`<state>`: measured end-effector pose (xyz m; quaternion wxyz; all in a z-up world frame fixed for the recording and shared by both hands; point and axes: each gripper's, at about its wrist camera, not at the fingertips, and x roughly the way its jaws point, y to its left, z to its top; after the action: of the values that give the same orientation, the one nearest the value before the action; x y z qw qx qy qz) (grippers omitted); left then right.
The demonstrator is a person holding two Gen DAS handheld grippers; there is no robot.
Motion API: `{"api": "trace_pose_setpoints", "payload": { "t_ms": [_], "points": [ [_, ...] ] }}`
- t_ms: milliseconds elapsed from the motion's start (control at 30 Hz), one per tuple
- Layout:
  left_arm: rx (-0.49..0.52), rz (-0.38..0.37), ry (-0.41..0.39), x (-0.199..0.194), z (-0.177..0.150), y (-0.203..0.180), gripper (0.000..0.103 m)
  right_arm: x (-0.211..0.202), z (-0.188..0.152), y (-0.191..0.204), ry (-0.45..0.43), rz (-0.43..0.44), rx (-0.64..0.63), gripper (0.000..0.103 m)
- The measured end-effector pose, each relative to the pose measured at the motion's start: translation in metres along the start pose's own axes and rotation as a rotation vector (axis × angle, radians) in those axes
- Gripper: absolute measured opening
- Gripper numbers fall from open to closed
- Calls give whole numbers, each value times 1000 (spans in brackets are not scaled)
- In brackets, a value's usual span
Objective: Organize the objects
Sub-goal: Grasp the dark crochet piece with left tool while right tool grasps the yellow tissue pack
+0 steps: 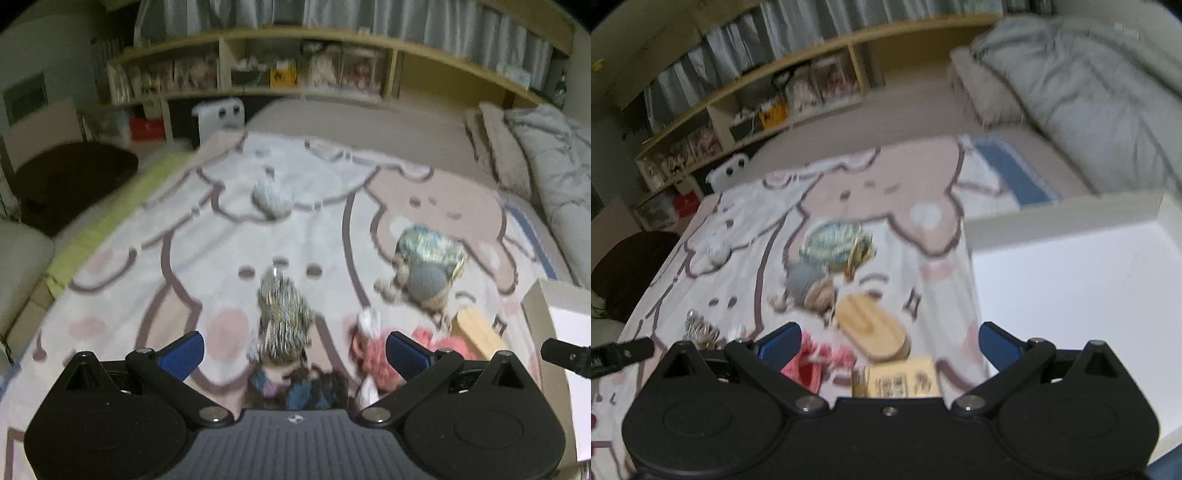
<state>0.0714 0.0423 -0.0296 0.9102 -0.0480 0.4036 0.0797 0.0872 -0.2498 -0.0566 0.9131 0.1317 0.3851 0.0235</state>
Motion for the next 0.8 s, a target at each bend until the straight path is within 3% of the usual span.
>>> {"api": "trace_pose_setpoints", "payload": {
  "t_ms": [233,567,800],
  "points": [
    [-6,-18,74,14,-13,2,103,32,-6,-9,171,29,112,80],
    [-85,-25,160,39,-21,9,96,55,-13,4,240,-48,15,80],
    [-164,-30,213,58,-26,22,90,65,-17,15,238,-131,-92,80]
  ]
}}
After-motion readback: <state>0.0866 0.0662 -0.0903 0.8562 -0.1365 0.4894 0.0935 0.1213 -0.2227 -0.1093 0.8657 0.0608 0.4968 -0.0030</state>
